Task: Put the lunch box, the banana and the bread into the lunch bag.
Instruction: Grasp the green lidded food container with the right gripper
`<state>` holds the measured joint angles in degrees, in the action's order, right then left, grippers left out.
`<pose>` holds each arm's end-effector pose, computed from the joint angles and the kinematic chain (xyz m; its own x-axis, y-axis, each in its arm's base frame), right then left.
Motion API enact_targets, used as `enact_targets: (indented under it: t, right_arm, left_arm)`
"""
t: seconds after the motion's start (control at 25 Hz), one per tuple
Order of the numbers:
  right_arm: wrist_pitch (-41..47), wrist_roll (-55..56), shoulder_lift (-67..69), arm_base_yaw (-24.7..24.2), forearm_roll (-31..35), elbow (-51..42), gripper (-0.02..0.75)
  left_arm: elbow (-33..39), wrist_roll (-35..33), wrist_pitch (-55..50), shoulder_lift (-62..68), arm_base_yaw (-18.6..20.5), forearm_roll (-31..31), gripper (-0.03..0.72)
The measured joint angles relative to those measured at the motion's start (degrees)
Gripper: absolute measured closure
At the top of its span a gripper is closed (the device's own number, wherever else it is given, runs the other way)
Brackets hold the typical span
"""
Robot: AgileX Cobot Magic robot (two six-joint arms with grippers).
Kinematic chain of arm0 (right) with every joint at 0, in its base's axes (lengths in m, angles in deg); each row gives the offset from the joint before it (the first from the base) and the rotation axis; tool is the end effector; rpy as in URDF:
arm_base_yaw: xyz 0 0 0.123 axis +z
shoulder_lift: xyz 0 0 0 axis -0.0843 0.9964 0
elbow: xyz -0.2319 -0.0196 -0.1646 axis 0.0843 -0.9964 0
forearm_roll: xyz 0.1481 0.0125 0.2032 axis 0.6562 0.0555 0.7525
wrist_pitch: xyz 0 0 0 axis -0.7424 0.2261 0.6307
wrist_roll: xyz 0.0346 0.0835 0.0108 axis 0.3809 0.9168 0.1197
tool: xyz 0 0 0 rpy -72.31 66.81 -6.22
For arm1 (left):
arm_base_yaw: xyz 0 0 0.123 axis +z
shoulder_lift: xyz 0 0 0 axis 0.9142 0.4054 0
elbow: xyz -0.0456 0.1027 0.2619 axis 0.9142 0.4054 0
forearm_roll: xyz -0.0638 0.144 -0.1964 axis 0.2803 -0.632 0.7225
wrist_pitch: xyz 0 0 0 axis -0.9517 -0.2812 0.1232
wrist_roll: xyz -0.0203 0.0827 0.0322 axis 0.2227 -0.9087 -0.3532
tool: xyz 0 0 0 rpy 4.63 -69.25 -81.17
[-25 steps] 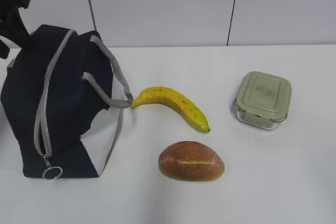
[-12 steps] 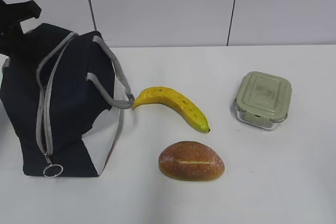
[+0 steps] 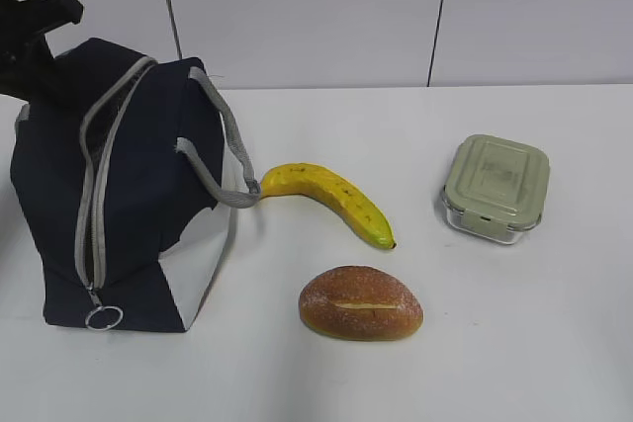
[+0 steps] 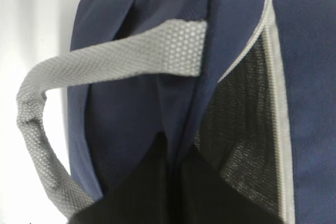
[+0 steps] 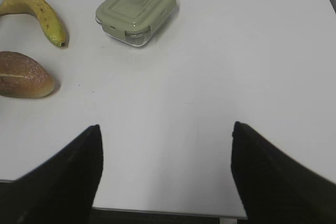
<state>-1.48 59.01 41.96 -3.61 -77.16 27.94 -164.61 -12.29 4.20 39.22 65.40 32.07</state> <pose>-0.0115 -0.0059 0.2709 -0.5109 -0.0848 -0.8554 -0.0061 0.9955 -0.0951 0.3588 -0.0346 0.3016 -0.9477 -0.1068 -0.3006 0.0064 0.9358 -0.3525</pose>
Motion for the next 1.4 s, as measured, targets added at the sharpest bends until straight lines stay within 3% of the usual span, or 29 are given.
enact_targets:
  t: [0.56, 0.72, 1.04, 1.4]
  right_arm:
    - [-0.1, 0.0, 0.0, 0.0, 0.0, 0.1, 0.174]
    - [-3.95, 0.0, 1.27, 0.0, 0.12, 2.03, 0.174]
    - [-16.43, 0.0, 22.42, 0.0, 0.59, 6.72, 0.174]
    - [-15.9, 0.0, 53.19, 0.0, 10.83, 19.31, 0.174]
  left_arm:
    - [0.0, 0.0, -0.59, 0.0, 0.0, 0.17, 0.691]
    - [0.0, 0.0, -0.96, 0.0, 0.0, 0.17, 0.691]
    - [-0.04, -0.18, -1.59, 0.0, 0.0, 0.17, 0.691]
    - [-0.04, -0.25, -1.8, 0.0, 0.0, 0.17, 0.691]
